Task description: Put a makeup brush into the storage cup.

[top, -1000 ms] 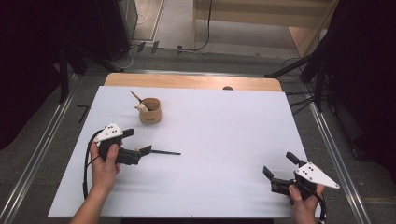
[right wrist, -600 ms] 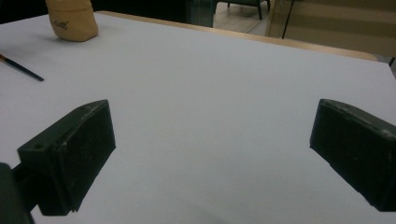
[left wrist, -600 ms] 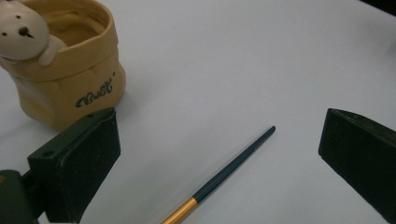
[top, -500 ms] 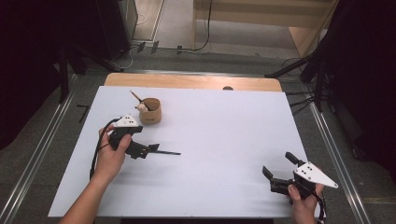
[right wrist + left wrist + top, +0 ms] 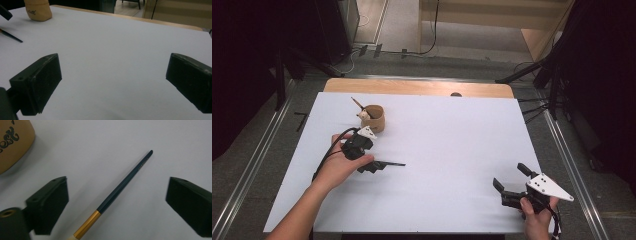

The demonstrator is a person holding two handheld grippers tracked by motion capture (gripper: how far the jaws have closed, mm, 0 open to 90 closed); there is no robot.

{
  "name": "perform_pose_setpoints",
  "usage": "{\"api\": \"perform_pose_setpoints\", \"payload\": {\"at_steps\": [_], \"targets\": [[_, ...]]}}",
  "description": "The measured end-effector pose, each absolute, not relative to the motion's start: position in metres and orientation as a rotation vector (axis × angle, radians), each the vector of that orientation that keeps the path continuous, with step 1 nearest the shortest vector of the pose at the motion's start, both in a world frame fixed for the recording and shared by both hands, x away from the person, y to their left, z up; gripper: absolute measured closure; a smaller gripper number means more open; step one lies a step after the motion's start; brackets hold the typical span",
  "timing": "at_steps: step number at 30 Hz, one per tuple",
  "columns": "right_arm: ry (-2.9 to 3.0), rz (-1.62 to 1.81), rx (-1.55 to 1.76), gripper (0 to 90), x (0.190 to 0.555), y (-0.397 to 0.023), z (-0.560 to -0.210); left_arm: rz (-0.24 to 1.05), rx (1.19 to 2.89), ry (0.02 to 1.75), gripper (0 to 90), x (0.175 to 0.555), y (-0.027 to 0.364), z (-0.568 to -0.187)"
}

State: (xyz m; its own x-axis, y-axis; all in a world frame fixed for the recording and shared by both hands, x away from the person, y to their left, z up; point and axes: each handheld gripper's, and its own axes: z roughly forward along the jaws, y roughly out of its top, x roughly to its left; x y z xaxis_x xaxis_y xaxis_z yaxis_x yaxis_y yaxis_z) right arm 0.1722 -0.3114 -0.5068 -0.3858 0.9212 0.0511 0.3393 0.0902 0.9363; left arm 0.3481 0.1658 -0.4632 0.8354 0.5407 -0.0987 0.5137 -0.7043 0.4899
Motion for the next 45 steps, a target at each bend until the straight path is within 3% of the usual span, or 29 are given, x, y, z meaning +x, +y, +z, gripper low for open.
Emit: {"api": "perform_pose_setpoints", "payload": {"at_steps": [3, 9, 16, 25, 45], "targets": [[1.794, 1.292, 1.242, 0.5, 0.172, -0.312, -0.507, 0.094, 2.566, 0.76, 19.4, 0.348, 0.161, -0.466], [1.795, 1.293, 1.244, 0.5, 0.173, -0.312, -0.508, 0.13, 2.663, 0.741, 42.8, 0.347, 0.155, -0.47], [1.799, 1.288, 1.248, 0.4, 0.173, -0.312, -0.508, 0.138, 2.726, 0.731, 56.3, 0.348, 0.154, -0.472], [1.808, 1.287, 1.246, 0.4, 0.174, -0.311, -0.509, 0.068, 2.782, 0.704, 82.4, 0.353, 0.155, -0.47], [1.819, 1.306, 1.236, 0.5, 0.178, -0.301, -0.506, 0.116, 2.523, 0.728, 84.3, 0.334, 0.158, -0.454]]}}
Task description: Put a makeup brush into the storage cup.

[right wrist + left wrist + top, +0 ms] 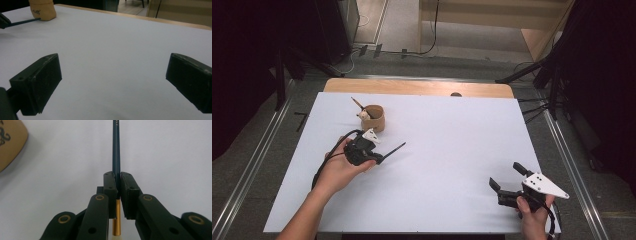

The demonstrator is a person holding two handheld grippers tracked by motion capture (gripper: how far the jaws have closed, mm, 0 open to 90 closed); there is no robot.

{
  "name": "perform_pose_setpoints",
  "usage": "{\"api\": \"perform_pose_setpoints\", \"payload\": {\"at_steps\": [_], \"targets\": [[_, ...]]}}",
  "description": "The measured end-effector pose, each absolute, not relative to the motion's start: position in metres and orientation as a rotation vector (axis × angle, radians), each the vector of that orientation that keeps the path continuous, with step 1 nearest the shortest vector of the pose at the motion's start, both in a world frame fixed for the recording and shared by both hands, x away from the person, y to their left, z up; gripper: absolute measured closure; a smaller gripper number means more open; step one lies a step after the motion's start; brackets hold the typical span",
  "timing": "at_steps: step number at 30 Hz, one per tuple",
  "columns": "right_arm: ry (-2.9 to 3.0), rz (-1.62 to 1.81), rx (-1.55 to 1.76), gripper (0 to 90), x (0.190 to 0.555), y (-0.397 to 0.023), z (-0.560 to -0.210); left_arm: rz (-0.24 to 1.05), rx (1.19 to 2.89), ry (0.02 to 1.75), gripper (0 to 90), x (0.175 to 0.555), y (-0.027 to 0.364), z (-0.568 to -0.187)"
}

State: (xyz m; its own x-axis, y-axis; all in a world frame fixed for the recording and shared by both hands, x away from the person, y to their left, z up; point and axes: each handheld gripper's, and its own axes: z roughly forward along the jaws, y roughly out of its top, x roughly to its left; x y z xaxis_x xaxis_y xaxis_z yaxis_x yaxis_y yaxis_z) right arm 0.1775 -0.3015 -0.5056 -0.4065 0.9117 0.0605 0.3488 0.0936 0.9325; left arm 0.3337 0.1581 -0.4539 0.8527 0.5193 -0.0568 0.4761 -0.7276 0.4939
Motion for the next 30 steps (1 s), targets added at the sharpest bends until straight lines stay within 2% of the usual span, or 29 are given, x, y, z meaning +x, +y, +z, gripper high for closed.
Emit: {"api": "perform_pose_setpoints", "payload": {"at_steps": [11, 30], "targets": [[1.851, 1.31, 1.186, 0.7, 0.194, -0.273, -0.487, 0.103, 2.343, 0.741, 84.3, 0.32, 0.166, -0.448], [1.908, 1.393, 1.134, 2.9, 0.243, -0.183, -0.458, 0.036, 2.239, 0.692, 84.3, 0.307, 0.156, -0.461]]}}
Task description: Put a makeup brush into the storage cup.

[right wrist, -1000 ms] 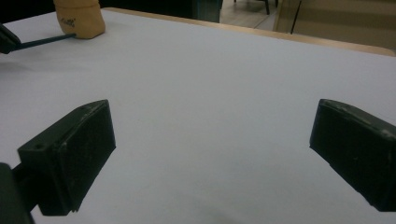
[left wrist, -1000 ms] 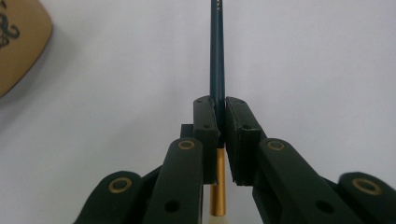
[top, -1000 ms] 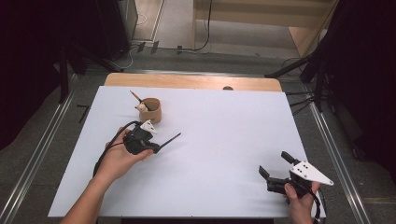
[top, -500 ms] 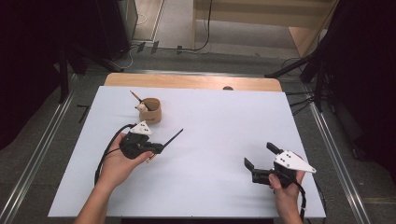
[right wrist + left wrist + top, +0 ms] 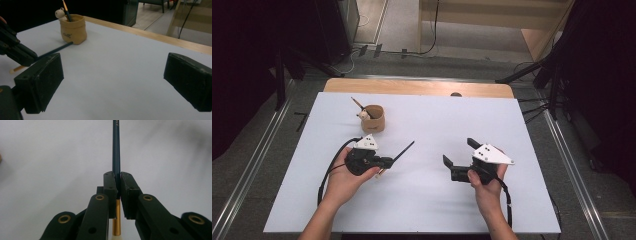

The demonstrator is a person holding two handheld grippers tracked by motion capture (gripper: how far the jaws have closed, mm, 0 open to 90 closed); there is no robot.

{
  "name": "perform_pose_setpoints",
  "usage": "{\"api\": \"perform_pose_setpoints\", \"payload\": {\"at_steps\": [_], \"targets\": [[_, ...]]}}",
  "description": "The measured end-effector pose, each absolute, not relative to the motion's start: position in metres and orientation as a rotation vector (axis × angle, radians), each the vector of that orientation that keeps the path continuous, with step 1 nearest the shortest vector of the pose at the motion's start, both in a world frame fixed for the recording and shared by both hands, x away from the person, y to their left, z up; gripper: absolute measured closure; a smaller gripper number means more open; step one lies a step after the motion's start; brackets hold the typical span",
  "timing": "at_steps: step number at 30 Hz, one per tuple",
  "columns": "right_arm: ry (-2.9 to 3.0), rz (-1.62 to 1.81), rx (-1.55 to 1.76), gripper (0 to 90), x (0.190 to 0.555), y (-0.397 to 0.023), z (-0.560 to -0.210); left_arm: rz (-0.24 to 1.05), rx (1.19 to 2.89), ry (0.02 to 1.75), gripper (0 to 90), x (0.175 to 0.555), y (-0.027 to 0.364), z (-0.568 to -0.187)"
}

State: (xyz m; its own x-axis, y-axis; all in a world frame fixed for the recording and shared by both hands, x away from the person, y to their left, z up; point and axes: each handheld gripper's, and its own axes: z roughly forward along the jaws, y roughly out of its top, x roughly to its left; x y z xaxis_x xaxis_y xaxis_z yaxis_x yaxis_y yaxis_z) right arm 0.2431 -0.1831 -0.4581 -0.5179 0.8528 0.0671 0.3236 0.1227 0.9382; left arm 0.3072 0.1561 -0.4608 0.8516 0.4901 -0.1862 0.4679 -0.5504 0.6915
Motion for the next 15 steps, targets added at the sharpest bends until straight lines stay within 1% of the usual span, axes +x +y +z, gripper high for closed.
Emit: {"api": "perform_pose_setpoints", "payload": {"at_steps": [9, 15], "targets": [[1.942, 1.462, 1.21, 7.1, 0.241, -0.166, -0.452, 0.012, 2.127, 0.68, 84.3, 0.303, 0.154, -0.462], [1.941, 1.549, 1.296, 10.9, 0.237, -0.155, -0.453, -0.002, 2.063, 0.653, 84.3, 0.296, 0.141, -0.464]]}}
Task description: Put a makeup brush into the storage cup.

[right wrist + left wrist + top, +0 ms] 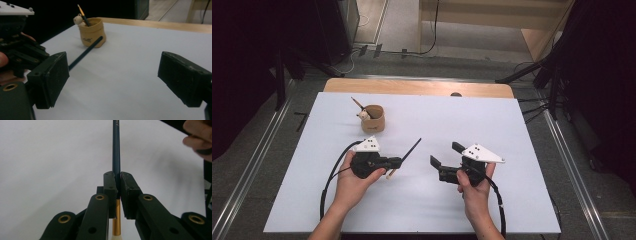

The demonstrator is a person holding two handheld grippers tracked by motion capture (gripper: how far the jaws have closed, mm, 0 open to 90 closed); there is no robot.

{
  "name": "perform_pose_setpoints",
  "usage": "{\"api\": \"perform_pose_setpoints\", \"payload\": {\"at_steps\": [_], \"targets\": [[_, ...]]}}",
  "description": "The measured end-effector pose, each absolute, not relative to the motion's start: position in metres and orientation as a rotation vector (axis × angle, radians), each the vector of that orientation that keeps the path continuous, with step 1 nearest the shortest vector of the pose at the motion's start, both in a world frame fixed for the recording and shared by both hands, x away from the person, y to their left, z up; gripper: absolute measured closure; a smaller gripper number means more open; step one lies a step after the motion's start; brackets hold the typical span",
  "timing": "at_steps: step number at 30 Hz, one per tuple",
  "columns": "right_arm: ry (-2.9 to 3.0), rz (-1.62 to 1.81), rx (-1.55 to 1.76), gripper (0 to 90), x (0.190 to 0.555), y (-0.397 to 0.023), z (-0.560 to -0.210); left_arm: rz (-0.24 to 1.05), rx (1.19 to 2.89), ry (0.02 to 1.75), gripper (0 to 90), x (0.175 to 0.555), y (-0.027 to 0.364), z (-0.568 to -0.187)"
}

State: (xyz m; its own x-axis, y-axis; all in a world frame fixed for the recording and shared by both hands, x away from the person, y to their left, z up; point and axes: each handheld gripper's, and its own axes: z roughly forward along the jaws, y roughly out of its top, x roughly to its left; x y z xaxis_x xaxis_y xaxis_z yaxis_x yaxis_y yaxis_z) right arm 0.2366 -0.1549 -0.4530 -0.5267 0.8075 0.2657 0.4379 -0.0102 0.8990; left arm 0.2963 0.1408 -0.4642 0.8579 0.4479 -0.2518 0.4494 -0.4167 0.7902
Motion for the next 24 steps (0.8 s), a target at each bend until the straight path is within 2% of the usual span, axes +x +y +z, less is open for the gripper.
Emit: {"api": "perform_pose_setpoints", "payload": {"at_steps": [11, 18, 21, 24], "targets": [[1.86, 1.728, 1.379, 14.5, 0.228, -0.142, -0.447, 0.003, 1.924, 0.651, 84.3, 0.288, 0.132, -0.464], [1.812, 1.825, 1.438, 25.8, 0.227, -0.135, -0.449, 0.014, 1.868, 0.616, 84.3, 0.28, 0.125, -0.464], [1.8, 1.871, 1.497, 37.4, 0.228, -0.132, -0.452, 0.01, 1.853, 0.605, 84.3, 0.278, 0.122, -0.464], [1.805, 1.914, 1.501, 43.7, 0.23, -0.131, -0.457, 0.007, 1.838, 0.599, 84.3, 0.275, 0.12, -0.463]]}}
